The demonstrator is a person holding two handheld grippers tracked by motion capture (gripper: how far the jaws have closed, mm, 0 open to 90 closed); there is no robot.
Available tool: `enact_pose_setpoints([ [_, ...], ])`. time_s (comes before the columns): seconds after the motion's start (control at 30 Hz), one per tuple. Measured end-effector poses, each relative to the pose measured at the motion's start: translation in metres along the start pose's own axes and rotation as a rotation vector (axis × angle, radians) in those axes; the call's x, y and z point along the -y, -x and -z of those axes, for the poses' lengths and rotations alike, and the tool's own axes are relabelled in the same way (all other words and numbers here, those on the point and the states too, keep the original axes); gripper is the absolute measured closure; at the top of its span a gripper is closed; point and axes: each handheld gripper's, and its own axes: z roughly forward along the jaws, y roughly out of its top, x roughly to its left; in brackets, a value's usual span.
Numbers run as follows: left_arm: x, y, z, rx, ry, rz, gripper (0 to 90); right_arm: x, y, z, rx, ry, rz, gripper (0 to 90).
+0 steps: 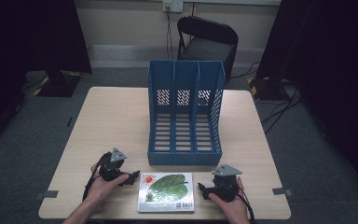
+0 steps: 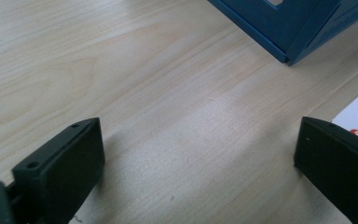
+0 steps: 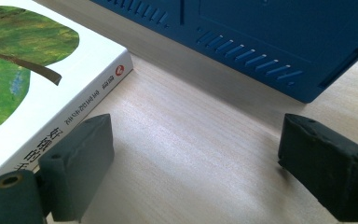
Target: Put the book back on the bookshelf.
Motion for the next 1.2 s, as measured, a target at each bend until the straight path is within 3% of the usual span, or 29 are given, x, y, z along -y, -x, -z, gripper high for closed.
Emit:
enact_pose_setpoints([
  [0.2,-0.002,0.000,0.005,-0.001,-0.012,0.019,15.7,0.000,-0.001,0.000,0.018,0.000,-0.012,9.7],
  [0.33,-0.003,0.002,0.006,0.022,-0.018,0.010,16.7,0.000,-0.001,0.000,0.020,0.002,-0.018,10.2],
  [0.47,-0.004,0.004,0.009,0.070,-0.016,0.026,19.6,0.000,-0.001,0.002,0.021,0.004,-0.030,15.2],
  [0.5,-0.005,0.004,0.010,0.074,-0.017,0.023,19.8,-0.002,-0.001,0.004,0.001,0.008,-0.046,16.0],
  [0.6,-0.006,0.007,0.015,0.078,-0.007,0.006,20.3,-0.004,-0.002,0.006,0.005,0.021,-0.029,16.5],
  [0.9,-0.008,0.021,0.023,0.166,0.010,0.003,28.1,-0.009,-0.011,0.013,-0.080,0.085,-0.018,19.9],
  [1.0,-0.009,0.026,0.023,0.195,0.002,0.001,29.8,-0.010,-0.013,0.014,-0.097,0.092,-0.020,21.0],
  [1.2,-0.008,0.035,0.021,0.237,-0.031,-0.006,32.8,-0.012,-0.025,0.017,-0.165,0.111,0.027,23.9],
])
